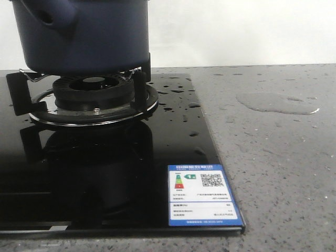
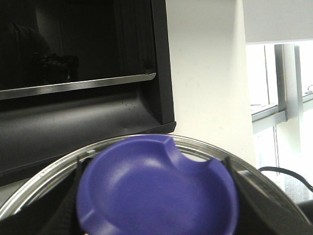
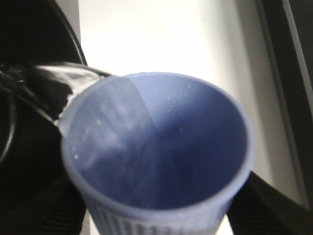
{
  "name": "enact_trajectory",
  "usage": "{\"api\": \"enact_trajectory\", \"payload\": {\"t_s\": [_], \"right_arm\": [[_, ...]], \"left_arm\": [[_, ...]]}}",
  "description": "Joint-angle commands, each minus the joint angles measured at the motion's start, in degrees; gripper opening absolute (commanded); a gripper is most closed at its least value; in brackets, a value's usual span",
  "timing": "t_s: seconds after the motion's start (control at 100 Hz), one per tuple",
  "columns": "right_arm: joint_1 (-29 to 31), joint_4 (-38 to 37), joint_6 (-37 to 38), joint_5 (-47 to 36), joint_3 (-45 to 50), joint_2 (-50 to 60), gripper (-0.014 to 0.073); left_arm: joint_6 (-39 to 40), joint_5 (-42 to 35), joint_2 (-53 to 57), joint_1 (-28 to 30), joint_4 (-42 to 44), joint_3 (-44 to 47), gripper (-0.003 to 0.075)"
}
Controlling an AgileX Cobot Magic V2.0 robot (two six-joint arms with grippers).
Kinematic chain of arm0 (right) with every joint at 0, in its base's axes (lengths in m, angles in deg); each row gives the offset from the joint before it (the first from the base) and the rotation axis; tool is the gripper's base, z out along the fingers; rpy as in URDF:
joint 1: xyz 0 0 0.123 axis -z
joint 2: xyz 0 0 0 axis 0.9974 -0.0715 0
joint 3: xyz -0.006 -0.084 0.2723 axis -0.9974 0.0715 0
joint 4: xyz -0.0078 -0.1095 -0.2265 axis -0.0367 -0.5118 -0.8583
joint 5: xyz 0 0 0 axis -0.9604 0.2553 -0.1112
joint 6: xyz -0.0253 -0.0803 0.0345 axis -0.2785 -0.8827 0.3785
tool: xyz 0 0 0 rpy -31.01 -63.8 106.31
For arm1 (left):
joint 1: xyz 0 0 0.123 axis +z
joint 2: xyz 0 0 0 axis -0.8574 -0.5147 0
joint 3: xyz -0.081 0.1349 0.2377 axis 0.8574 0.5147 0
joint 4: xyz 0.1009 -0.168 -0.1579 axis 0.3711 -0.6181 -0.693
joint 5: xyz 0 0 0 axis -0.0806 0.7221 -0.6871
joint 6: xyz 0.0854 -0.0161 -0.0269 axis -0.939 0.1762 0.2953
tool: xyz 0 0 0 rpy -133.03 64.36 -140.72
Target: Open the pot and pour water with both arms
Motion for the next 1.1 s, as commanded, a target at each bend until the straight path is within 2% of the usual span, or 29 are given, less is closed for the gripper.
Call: {"api": "enact_trajectory", "payload": {"t_s": [0.0,0.16,0.29,0.46,0.58,0.75,1.09], "right_arm": [[0.01,-4.45,-0.21,-3.97,-2.51,2.17,0.0201],[0.01,-14.59,-0.21,-3.94,-2.51,2.03,0.0201],[0.01,-16.72,-0.21,-4.38,-2.51,1.93,0.0201],[0.01,-23.66,-0.21,-4.38,-2.64,1.93,0.0201],[0.01,-35.77,-0.21,-4.38,-2.76,1.93,0.0201],[0.01,-47.09,-0.21,-2.41,-3.01,1.93,0.0201],[0.01,-47.58,-2.17,-1.13,-3.6,1.93,0.0201]], "left_arm": [[0.59,0.53,1.06,-0.36,-3.28,-2.09,0.0251],[0.59,0.53,1.06,-0.36,-3.17,-2.09,0.0251],[0.59,0.53,1.06,-0.36,-3.17,-2.09,0.0251],[0.59,0.53,1.06,-0.36,-3.17,-2.09,0.0251],[0.59,0.53,1.06,-0.36,-3.17,-2.09,0.0251],[0.59,0.53,1.06,-0.36,-3.17,-2.09,0.0251],[0.59,0.53,1.06,-0.36,-3.17,-2.09,0.0251]]}}
